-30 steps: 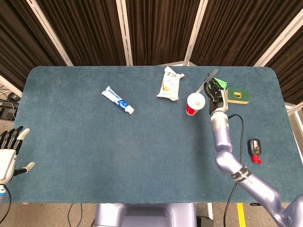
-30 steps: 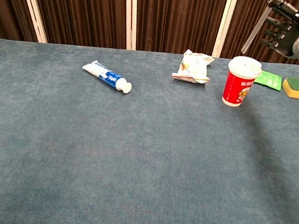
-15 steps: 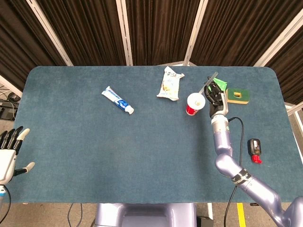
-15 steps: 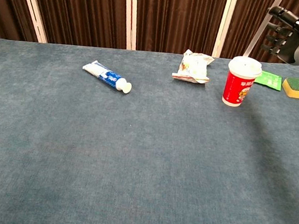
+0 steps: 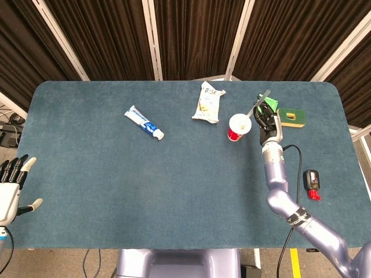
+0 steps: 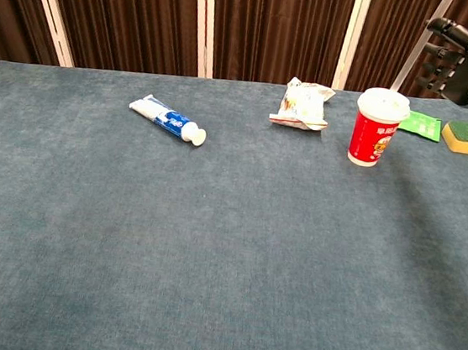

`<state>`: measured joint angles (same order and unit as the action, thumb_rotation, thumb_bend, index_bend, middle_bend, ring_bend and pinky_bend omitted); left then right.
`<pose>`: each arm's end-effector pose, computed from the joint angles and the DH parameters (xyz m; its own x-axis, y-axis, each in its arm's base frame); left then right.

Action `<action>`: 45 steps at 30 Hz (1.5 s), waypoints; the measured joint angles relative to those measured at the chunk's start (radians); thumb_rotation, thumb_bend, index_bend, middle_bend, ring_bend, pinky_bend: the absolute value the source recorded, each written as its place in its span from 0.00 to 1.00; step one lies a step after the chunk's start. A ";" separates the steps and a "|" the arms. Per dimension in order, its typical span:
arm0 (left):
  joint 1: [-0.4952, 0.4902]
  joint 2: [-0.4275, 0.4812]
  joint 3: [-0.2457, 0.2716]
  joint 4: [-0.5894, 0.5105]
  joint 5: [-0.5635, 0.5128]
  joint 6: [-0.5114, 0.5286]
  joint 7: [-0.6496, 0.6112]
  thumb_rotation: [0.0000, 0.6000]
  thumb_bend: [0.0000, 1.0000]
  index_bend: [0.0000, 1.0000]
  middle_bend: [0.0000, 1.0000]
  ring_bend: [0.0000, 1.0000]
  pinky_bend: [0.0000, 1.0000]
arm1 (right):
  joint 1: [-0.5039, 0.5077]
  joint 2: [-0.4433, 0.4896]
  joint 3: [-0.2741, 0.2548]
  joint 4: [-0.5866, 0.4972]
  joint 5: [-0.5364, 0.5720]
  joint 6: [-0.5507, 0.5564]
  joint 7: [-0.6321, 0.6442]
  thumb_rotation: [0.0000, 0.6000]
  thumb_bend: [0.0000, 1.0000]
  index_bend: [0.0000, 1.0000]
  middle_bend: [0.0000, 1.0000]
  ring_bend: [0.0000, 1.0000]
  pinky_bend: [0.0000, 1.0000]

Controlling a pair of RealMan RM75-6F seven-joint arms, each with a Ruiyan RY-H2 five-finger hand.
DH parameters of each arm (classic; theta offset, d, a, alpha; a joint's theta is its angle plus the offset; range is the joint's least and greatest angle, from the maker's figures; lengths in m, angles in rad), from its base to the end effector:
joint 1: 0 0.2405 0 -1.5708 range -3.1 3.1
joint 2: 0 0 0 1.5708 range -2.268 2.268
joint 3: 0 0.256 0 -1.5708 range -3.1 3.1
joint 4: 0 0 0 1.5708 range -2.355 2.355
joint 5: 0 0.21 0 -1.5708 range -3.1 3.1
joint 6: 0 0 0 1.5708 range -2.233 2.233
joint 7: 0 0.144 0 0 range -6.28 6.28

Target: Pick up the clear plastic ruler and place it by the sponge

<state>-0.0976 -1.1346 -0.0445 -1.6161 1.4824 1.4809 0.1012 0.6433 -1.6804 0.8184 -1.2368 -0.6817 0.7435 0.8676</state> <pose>-0.3095 0.1837 0.1533 0.4677 0.0080 0.8838 0.8839 -0.0050 -0.4677 -0.1854 -0.4412 0.0520 -0.9705 0.1538 0.1859 -0.1619 0.1561 -0.9744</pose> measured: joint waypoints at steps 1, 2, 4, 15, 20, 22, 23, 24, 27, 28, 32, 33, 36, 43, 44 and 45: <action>0.000 0.000 0.000 0.000 0.000 0.000 0.000 1.00 0.14 0.01 0.00 0.00 0.00 | 0.001 -0.001 -0.001 0.005 0.002 -0.003 0.001 1.00 0.47 0.57 0.12 0.00 0.00; 0.000 0.000 0.000 0.000 0.000 0.000 0.000 1.00 0.14 0.01 0.00 0.00 0.00 | 0.002 -0.001 -0.001 0.009 0.003 -0.005 0.002 1.00 0.47 0.57 0.12 0.00 0.00; 0.000 0.000 0.000 0.000 0.000 0.000 0.000 1.00 0.14 0.02 0.00 0.00 0.00 | 0.004 -0.002 -0.002 0.017 0.005 -0.009 0.004 1.00 0.47 0.57 0.12 0.00 0.00; 0.000 0.000 0.000 -0.001 -0.001 -0.001 0.000 1.00 0.14 0.01 0.00 0.00 0.00 | -0.004 0.001 -0.003 0.023 0.007 -0.022 0.020 1.00 0.47 0.57 0.12 0.00 0.00; 0.000 0.000 0.001 -0.001 0.001 0.000 0.001 1.00 0.14 0.01 0.00 0.00 0.00 | -0.005 -0.003 -0.010 0.031 0.007 -0.026 0.021 1.00 0.47 0.57 0.12 0.00 0.00; 0.000 0.000 0.001 0.000 0.001 0.000 0.001 1.00 0.14 0.01 0.00 0.00 0.00 | -0.004 -0.005 -0.012 0.040 0.007 -0.028 0.021 1.00 0.47 0.57 0.12 0.00 0.00; 0.000 0.000 0.000 0.000 0.001 0.000 0.001 1.00 0.14 0.01 0.00 0.00 0.00 | -0.003 -0.006 -0.012 0.045 0.007 -0.030 0.022 1.00 0.47 0.57 0.12 0.00 0.00; 0.000 0.000 0.000 0.000 0.001 0.000 0.001 1.00 0.14 0.01 0.00 0.00 0.00 | -0.002 -0.008 -0.013 0.050 0.007 -0.032 0.023 1.00 0.47 0.57 0.12 0.00 0.00; -0.001 0.000 0.001 0.000 0.001 -0.002 0.000 1.00 0.14 0.01 0.00 0.00 0.00 | -0.001 -0.012 -0.015 0.061 0.006 -0.041 0.027 1.00 0.47 0.57 0.12 0.00 0.00; -0.001 0.000 0.001 0.000 0.000 -0.002 0.000 1.00 0.14 0.01 0.00 0.00 0.00 | -0.001 -0.013 -0.016 0.064 0.006 -0.043 0.029 1.00 0.47 0.57 0.12 0.00 0.00; -0.001 0.000 0.001 0.000 0.000 -0.003 0.000 1.00 0.14 0.01 0.00 0.00 0.00 | -0.003 -0.017 -0.023 0.069 0.003 -0.050 0.031 1.00 0.47 0.57 0.12 0.00 0.00; -0.001 0.000 0.001 0.000 -0.001 -0.003 0.000 1.00 0.14 0.01 0.00 0.00 0.00 | -0.004 -0.018 -0.027 0.069 0.001 -0.052 0.031 1.00 0.47 0.57 0.12 0.00 0.00; -0.001 0.001 0.001 0.000 -0.001 -0.003 0.000 1.00 0.14 0.02 0.00 0.00 0.00 | -0.008 -0.019 -0.030 0.064 -0.008 -0.053 0.034 1.00 0.47 0.57 0.12 0.00 0.00; -0.001 0.001 0.001 0.000 0.000 -0.002 -0.001 1.00 0.14 0.01 0.00 0.00 0.00 | -0.023 -0.018 -0.043 0.050 -0.038 -0.058 0.043 1.00 0.45 0.50 0.12 0.00 0.00; -0.001 0.001 0.001 0.000 0.000 -0.002 -0.001 1.00 0.14 0.01 0.00 0.00 0.00 | -0.025 -0.018 -0.045 0.049 -0.042 -0.060 0.045 1.00 0.45 0.48 0.11 0.00 0.00; -0.001 0.001 0.001 0.001 0.000 -0.002 -0.001 1.00 0.14 0.01 0.00 0.00 0.00 | -0.027 -0.018 -0.047 0.048 -0.046 -0.064 0.049 1.00 0.45 0.46 0.10 0.00 0.00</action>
<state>-0.0982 -1.1340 -0.0435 -1.6156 1.4827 1.4787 0.1006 0.6161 -1.6983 0.7717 -1.1885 -0.7278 0.6800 0.9170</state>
